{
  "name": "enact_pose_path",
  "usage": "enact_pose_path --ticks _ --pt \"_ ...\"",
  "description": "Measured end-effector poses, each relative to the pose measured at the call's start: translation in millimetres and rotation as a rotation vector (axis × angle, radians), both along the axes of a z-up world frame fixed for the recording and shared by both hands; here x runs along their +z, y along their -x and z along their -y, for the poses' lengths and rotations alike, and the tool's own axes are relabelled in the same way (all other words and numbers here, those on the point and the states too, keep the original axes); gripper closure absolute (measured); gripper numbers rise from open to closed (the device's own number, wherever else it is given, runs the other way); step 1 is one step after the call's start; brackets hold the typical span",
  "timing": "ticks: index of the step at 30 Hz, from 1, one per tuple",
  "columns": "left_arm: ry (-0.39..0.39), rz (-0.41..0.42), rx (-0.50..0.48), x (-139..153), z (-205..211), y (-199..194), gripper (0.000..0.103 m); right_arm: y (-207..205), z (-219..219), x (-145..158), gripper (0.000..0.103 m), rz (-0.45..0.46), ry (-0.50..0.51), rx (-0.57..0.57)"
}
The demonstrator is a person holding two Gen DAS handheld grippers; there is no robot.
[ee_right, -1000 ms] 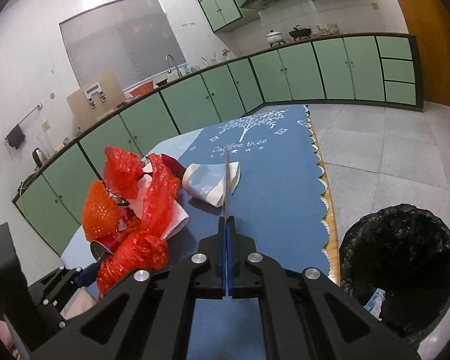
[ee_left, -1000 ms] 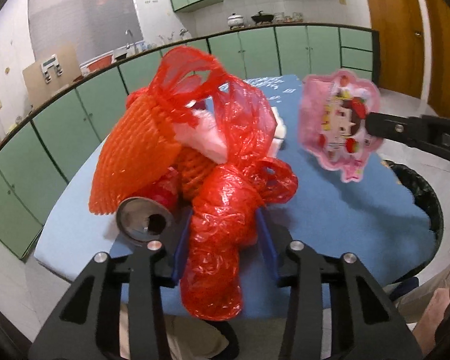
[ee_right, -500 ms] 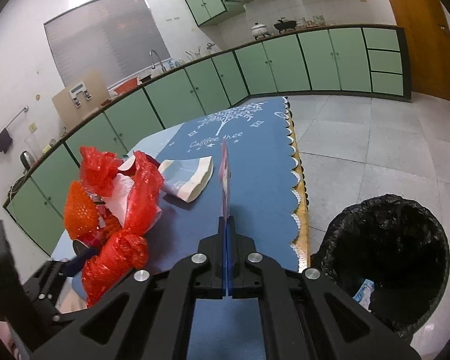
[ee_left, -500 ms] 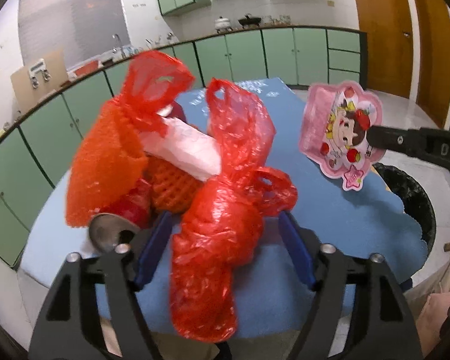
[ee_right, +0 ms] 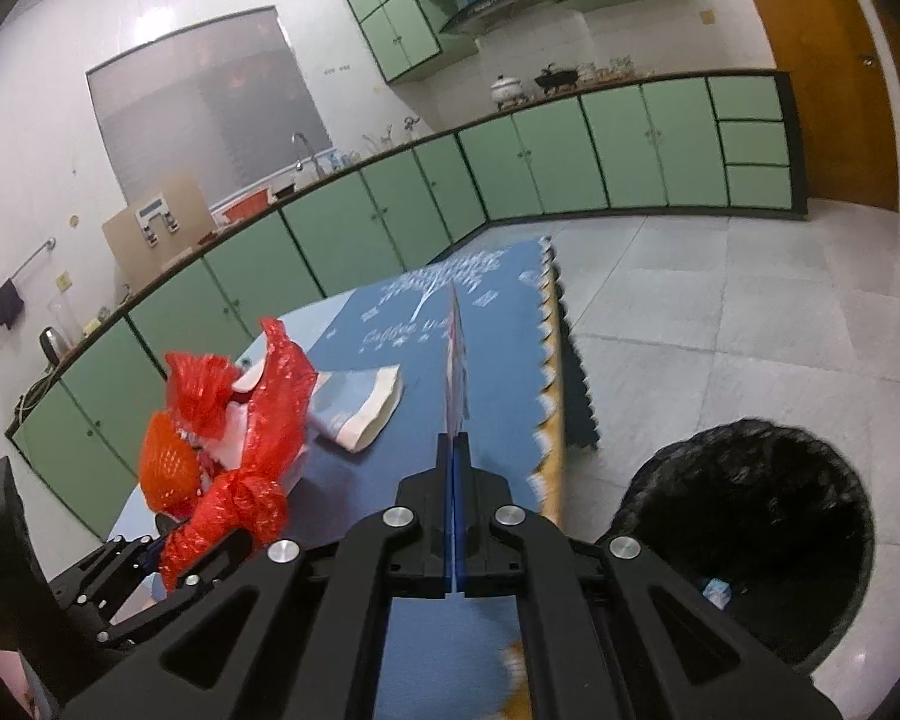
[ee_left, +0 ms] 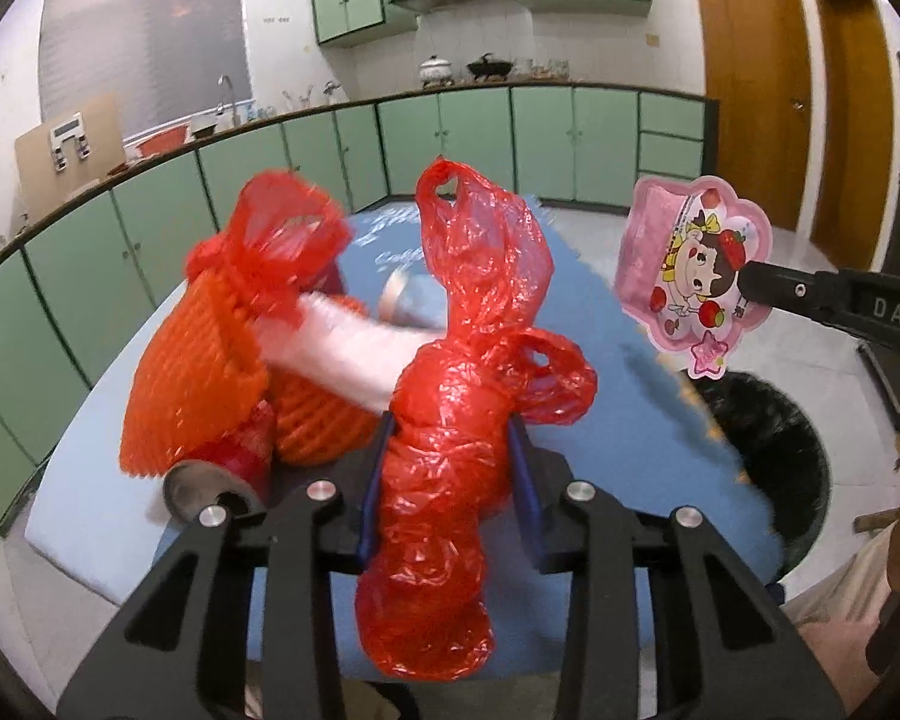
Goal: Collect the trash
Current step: 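Carry the red bag and pink wrapper over the bin and release both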
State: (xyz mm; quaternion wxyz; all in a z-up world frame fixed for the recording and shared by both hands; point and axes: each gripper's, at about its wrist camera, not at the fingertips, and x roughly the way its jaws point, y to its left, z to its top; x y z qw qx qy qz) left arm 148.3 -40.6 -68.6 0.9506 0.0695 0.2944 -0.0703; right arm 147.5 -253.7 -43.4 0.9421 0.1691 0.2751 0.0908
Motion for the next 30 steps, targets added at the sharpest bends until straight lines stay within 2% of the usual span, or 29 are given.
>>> enact_pose_path --ticks 4,9,12,17,23,28,30 --pt "0.024 0.009 -0.070 8.3 27.1 -4.0 0.069 11.1 33.0 12.3 0.103 0.022 0.009 -0.070" --pt "0.054 0.038 -0.162 15.1 80.3 -13.0 0.069 27.7 84.2 15.9 0.103 0.022 0.035 -0.194" --pt "0.075 0.038 -0.209 11.4 112.1 -15.8 0.069 34.9 115.9 8.6 0.103 -0.004 0.049 -0.263" --pt "0.102 -0.032 -0.293 -5.7 168.1 -33.9 0.069 32.5 157.8 -16.6 0.103 -0.081 0.056 -0.331" --pt "0.078 -0.050 -0.306 -23.6 207.6 -53.5 0.063 23.2 176.8 -41.0 0.103 -0.129 0.042 -0.349" --pt "0.064 -0.066 -0.300 -34.1 220.6 -57.5 0.063 18.0 180.5 -52.8 0.102 -0.155 0.043 -0.352" --pt "0.059 -0.076 -0.307 -37.3 225.0 -58.9 0.058 15.3 184.9 -55.1 0.100 -0.169 0.040 -0.362"
